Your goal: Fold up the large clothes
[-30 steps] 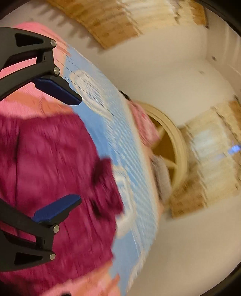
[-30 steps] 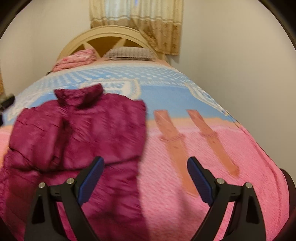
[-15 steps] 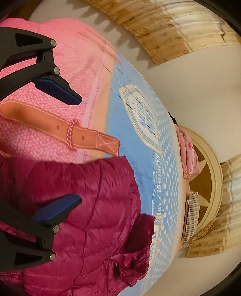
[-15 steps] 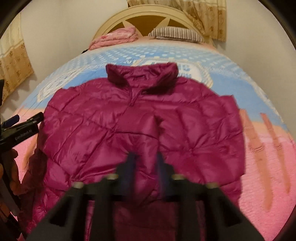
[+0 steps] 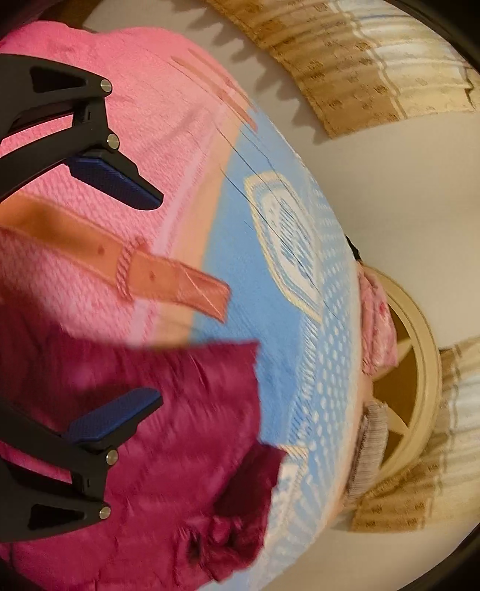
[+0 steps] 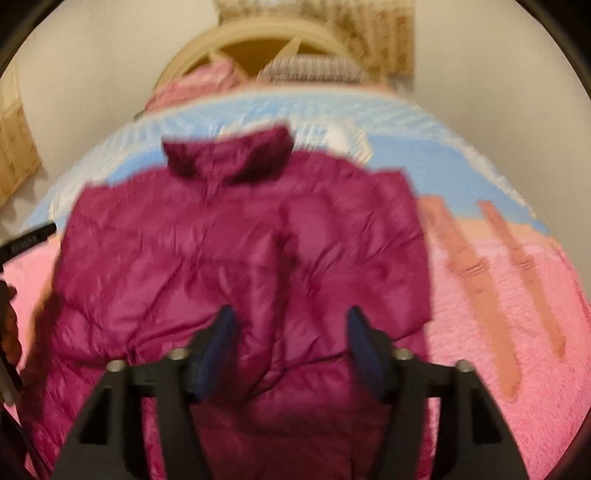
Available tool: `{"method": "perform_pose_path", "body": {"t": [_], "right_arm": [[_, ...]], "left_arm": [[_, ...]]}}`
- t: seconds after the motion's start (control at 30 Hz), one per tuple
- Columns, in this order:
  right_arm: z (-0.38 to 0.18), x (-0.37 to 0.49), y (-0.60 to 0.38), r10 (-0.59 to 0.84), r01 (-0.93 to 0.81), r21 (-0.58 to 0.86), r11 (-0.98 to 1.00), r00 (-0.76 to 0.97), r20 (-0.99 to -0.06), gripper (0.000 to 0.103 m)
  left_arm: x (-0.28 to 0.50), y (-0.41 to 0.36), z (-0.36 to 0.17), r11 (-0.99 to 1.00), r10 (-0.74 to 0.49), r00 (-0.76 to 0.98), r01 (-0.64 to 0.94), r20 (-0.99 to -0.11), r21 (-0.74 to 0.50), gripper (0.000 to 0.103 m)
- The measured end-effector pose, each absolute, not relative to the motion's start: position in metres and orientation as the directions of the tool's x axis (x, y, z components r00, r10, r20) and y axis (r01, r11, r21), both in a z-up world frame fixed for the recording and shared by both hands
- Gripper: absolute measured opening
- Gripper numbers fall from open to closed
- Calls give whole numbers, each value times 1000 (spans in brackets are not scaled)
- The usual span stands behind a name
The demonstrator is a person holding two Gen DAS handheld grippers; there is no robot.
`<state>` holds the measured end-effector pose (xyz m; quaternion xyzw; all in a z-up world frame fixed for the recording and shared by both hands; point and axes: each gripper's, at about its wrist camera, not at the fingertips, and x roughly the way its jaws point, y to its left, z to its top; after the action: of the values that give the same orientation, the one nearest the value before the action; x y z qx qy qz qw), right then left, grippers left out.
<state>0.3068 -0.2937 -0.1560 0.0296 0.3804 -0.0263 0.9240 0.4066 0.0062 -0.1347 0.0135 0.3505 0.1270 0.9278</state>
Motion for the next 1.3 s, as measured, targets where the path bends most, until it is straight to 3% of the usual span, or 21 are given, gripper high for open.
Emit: {"method": "perform_pose_path", "body": {"t": [0.07, 0.13, 0.23, 0.33, 0.6, 1.3], "right_arm": [[-139, 304, -292, -72, 107, 13, 994, 743, -666, 61], [-125, 303, -285, -66, 102, 21, 995, 771, -633, 42], [-115, 320, -268, -17, 57, 43, 997, 773, -634, 37], [-127, 349, -261, 32, 39, 92, 995, 748, -663, 37], [-187, 371, -261, -3, 84, 76, 994, 687, -727, 35], [-204, 378, -258, -41, 94, 31, 995, 677, -735, 34]], "left_arm": [[410, -2, -127, 978, 197, 749, -191, -633, 79, 97], [418, -10, -121, 985, 155, 759, -164, -633, 45, 97], [434, -22, -124, 993, 86, 750, -116, -656, -2, 97], [448, -35, -140, 992, 118, 721, -111, -683, 54, 97], [447, -46, -196, 993, 115, 659, -73, -743, 88, 98], [453, -52, -209, 989, 143, 622, -68, -770, 129, 100]]}}
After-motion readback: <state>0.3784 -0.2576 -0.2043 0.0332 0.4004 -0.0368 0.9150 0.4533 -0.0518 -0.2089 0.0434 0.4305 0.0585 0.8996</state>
